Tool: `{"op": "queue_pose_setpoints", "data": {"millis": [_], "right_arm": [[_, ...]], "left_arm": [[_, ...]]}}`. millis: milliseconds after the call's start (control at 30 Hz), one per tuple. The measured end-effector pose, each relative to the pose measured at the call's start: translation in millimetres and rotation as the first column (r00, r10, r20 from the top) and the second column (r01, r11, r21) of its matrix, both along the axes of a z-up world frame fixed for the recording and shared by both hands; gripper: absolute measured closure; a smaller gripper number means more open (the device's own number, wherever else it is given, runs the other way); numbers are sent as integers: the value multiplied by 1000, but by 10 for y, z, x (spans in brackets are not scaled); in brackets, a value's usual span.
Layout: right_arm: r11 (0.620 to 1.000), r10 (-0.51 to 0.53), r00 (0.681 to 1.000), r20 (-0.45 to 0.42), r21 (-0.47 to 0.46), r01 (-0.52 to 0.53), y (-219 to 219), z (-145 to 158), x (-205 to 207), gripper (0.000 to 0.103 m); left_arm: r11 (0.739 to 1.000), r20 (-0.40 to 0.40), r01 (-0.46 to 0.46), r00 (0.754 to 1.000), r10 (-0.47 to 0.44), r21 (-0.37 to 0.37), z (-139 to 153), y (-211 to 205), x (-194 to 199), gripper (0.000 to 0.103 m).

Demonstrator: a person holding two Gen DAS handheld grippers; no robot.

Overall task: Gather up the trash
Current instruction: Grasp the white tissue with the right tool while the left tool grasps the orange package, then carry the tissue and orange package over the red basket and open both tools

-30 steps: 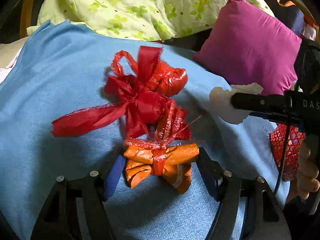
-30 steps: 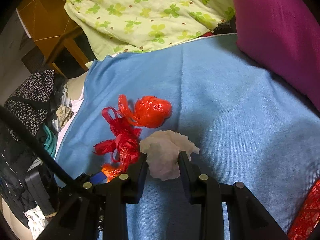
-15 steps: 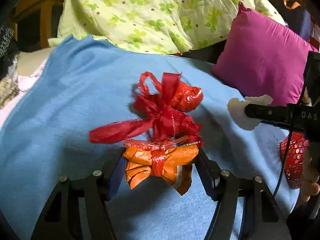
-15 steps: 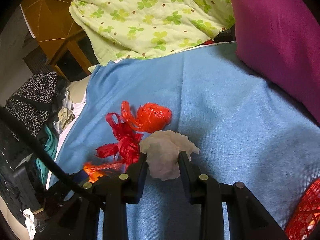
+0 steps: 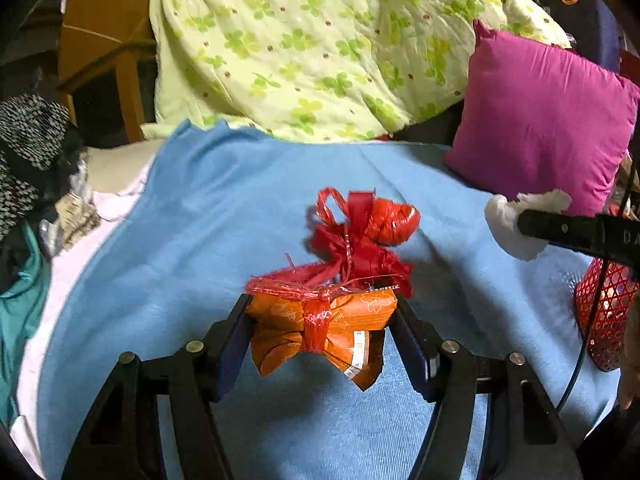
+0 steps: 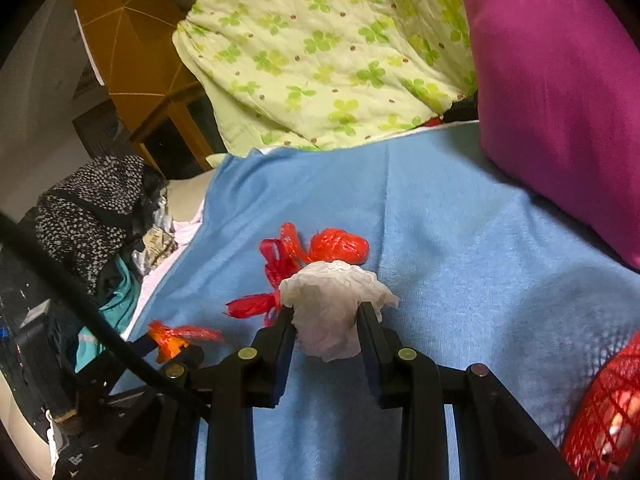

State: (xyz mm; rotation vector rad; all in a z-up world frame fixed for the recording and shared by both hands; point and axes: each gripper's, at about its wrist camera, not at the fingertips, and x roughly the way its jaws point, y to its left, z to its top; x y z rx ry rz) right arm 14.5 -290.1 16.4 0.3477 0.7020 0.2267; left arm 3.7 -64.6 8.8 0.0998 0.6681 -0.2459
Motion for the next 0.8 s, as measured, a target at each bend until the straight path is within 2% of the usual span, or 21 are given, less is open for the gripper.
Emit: {"op": "queue_pose_setpoints", "data": {"millis": [300, 800], "right_arm": [[1000, -8, 997, 82, 16, 7, -55, 191, -427, 70], [999, -36, 982, 188, 35, 30, -218, 570, -1241, 70]], "left_arm": [[999, 47, -26, 999, 24, 44, 265, -50, -318, 34], [997, 188, 33, 981, -46, 67, 918, -334, -814, 34]]}}
